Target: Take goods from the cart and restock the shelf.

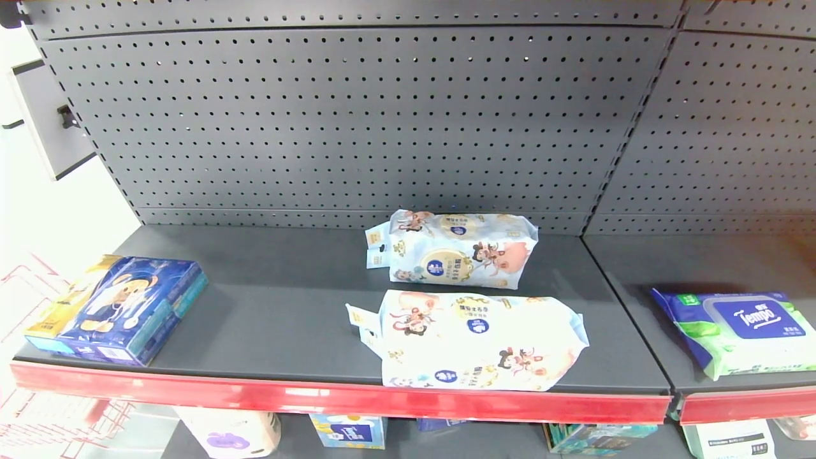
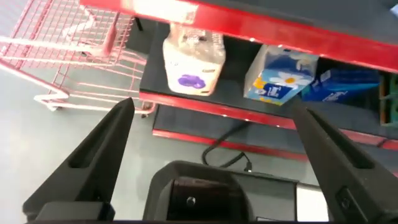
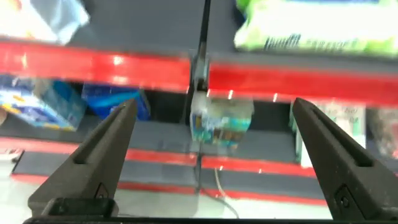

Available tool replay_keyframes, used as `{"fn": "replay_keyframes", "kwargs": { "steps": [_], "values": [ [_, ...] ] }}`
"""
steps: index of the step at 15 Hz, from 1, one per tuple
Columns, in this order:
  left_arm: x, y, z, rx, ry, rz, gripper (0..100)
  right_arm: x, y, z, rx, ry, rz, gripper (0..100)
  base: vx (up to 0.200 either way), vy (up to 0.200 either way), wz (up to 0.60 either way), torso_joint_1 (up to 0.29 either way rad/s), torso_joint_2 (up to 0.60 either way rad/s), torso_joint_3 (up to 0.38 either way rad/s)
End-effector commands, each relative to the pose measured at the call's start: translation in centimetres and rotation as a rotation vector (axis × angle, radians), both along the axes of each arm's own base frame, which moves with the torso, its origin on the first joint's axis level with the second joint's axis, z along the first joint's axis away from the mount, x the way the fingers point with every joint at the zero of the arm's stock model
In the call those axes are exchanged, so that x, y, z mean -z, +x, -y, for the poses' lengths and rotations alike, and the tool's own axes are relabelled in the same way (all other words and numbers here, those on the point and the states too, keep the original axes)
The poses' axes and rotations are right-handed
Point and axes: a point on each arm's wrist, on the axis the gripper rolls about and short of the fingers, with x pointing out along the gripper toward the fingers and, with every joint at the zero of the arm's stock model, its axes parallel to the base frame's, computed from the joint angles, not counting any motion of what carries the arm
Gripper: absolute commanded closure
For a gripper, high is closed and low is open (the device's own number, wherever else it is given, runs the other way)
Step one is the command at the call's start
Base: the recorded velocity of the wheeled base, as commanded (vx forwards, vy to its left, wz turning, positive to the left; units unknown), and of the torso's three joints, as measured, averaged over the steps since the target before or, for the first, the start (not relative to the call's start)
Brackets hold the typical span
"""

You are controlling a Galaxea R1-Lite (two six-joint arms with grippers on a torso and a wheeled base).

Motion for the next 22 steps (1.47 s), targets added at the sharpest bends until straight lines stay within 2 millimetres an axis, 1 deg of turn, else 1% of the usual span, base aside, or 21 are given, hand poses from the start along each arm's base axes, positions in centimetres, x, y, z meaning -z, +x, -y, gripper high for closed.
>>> {"fn": "replay_keyframes", "kwargs": {
  "steps": [1, 2, 3, 5, 6, 7, 8, 9, 10, 11, 12, 13, 14, 15, 16, 17, 19, 20, 22],
  "values": [
    [2.6, -0.5, 0.2, 0.035, 0.002, 0.161, 0, 0.0, -1.3, -0.2, -0.011, 0.000, 0.157, 0, 0.000, 0.000, 0.00, 0.000, 0.00, 0.000],
    [2.6, -0.1, 0.2, 0.055, -0.001, 0.190, 0, -0.1, -1.3, -0.2, -0.013, -0.005, 0.161, 0, 0.000, 0.000, 0.00, 0.000, 0.00, 0.000],
    [3.4, 1.2, 0.2, 0.092, 0.008, 0.250, 0, 0.0, -1.2, -0.2, -0.026, 0.004, 0.165, 0, 0.000, 0.000, 0.00, 0.000, 0.00, 0.000],
    [4.9, 2.3, 0.0, 0.099, 0.018, 0.249, 0, 0.0, -1.3, -0.2, -0.163, 0.032, 0.163, 0, 0.000, 0.000, 0.00, 0.000, 0.00, 0.000],
    [5.5, 2.9, 0.1, 0.132, 0.012, 0.274, 0, 0.0, -1.5, 0.0, -0.242, 0.032, 0.183, 0, 0.000, 0.000, 0.00, 0.000, 0.00, 0.000],
    [5.9, 3.4, 0.2, 0.235, -0.013, 0.321, 0, 0.1, -1.5, 0.0, -0.245, 0.029, 0.192, 0, 0.000, 0.000, 0.00, 0.000, 0.00, 0.000],
    [6.3, 3.8, 0.4, 0.337, -0.033, 0.362, 0, 0.1, -1.7, 0.0, -0.211, 0.040, 0.215, 0, 0.000, 0.000, 0.00, 0.000, 0.00, 0.000],
    [6.4, 3.9, 0.4, 0.349, -0.033, 0.377, 0, 0.2, -2.0, 0.0, -0.136, 0.077, 0.245, 0, 0.000, 0.000, 0.00, 0.000, 0.00, 0.000],
    [6.4, 3.9, 0.3, 0.304, -0.017, 0.376, 0, 0.2, -2.0, 0.2, -0.050, 0.082, 0.266, 0, 0.000, 0.000, 0.00, 0.000, 0.00, 0.000],
    [6.4, 4.0, 0.1, 0.182, 0.020, 0.368, 0, 0.2, -2.0, 0.4, 0.044, 0.065, 0.279, 0, 0.000, 0.000, 0.00, 0.000, 0.00, 0.000],
    [6.4, 4.0, -0.3, 0.011, 0.069, 0.362, 0, 0.8, -1.9, 0.6, 0.103, 0.057, 0.239, 0, 0.000, 0.000, 0.00, 0.000, 0.00, 0.000],
    [6.4, 3.9, -0.5, -0.060, 0.086, 0.360, 0, 0.8, -1.9, 0.5, 0.092, 0.057, 0.236, 0, 0.000, 0.000, 0.00, 0.000, 0.00, 0.000],
    [6.4, 4.0, -0.5, -0.042, 0.084, 0.360, 0, 0.8, -1.9, 0.5, 0.081, 0.043, 0.236, 0, 0.000, 0.000, 0.00, 0.000, 0.00, 0.000],
    [6.4, 4.0, -0.4, 0.002, 0.070, 0.361, 0, 0.8, -1.9, 0.5, 0.071, 0.042, 0.235, 0, 0.000, 0.000, 0.00, 0.000, 0.00, 0.000],
    [6.4, 4.0, 0.0, 0.176, 0.022, 0.368, 0, 0.8, -1.9, 0.4, 0.048, 0.051, 0.236, 0, 0.000, 0.000, 0.00, 0.000, 0.00, 0.000],
    [6.4, 4.0, 0.2, 0.236, 0.003, 0.370, 0, 0.8, -1.9, 0.4, 0.042, 0.051, 0.236, 0, 0.000, 0.000, 0.00, 0.000, 0.00, 0.000],
    [6.3, 4.0, 0.1, 0.260, 0.000, 0.378, 0, 0.8, -1.9, 0.4, 0.041, 0.051, 0.236, 0, 0.000, 0.000, 0.00, 0.000, 0.00, 0.000],
    [5.9, 4.0, 0.0, 0.313, -0.003, 0.394, 0, 0.8, -1.9, 0.4, 0.041, 0.051, 0.236, 0, 0.000, 0.000, 0.00, 0.000, 0.00, 0.000],
    [5.1, 4.2, -0.3, 0.480, 0.004, 0.410, 0, 0.8, -1.9, 0.4, 0.041, 0.051, 0.236, 0, 0.000, 0.000, 0.00, 0.000, 0.00, 0.000]
  ]
}}
